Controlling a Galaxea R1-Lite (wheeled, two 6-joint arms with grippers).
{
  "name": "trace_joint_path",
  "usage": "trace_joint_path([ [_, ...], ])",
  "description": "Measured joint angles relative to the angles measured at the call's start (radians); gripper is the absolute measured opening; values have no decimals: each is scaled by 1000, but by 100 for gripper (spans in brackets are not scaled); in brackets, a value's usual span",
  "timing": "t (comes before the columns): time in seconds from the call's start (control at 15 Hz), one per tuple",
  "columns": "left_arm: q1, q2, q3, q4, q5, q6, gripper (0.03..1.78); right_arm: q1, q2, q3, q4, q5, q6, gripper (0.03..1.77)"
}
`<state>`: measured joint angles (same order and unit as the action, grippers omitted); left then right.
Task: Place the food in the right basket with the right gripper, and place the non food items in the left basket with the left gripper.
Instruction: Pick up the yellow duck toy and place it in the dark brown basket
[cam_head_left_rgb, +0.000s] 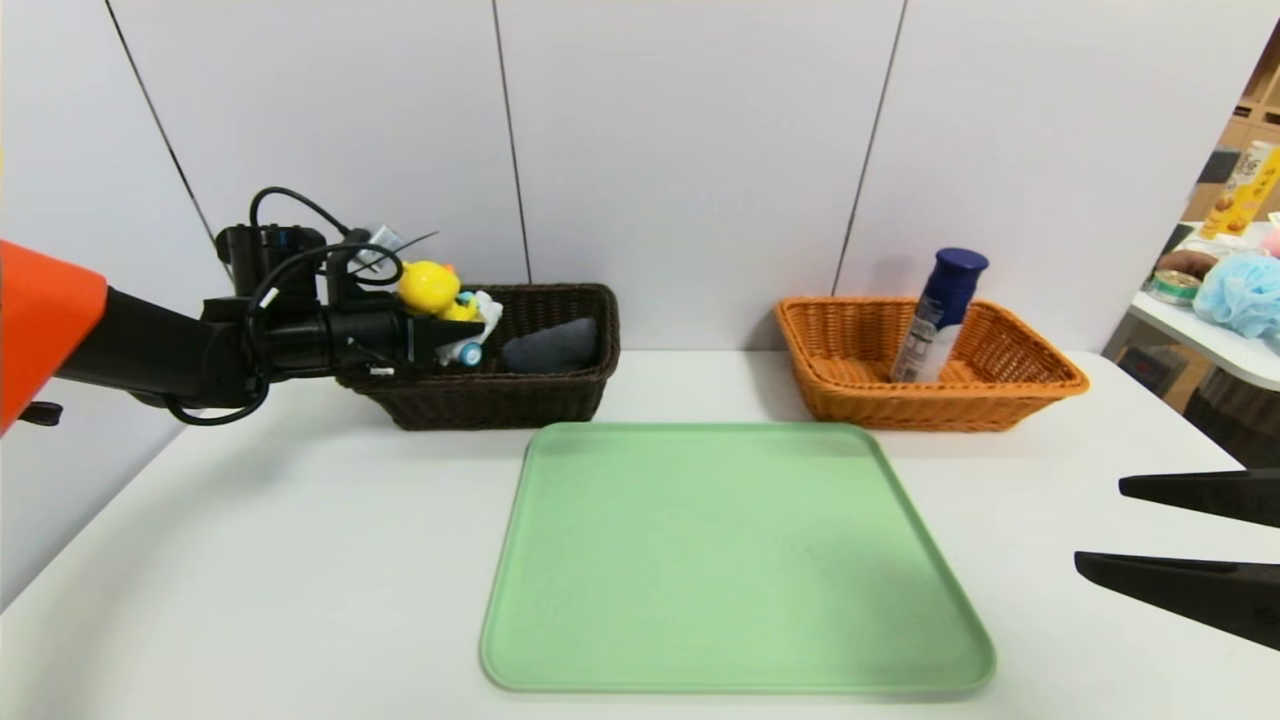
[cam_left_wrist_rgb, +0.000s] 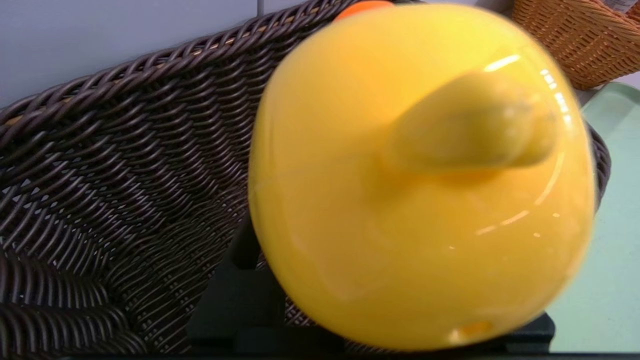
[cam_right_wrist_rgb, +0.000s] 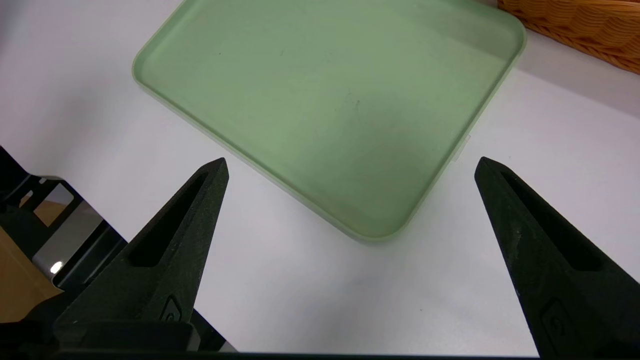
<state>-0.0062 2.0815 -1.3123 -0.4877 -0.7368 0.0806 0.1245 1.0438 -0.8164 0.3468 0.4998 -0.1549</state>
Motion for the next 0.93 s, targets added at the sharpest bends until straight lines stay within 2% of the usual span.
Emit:
trace_joint_path([
  [0.93, 1, 23, -33, 14, 2, -6, 75, 1, -11, 1, 3, 1, 0, 170],
])
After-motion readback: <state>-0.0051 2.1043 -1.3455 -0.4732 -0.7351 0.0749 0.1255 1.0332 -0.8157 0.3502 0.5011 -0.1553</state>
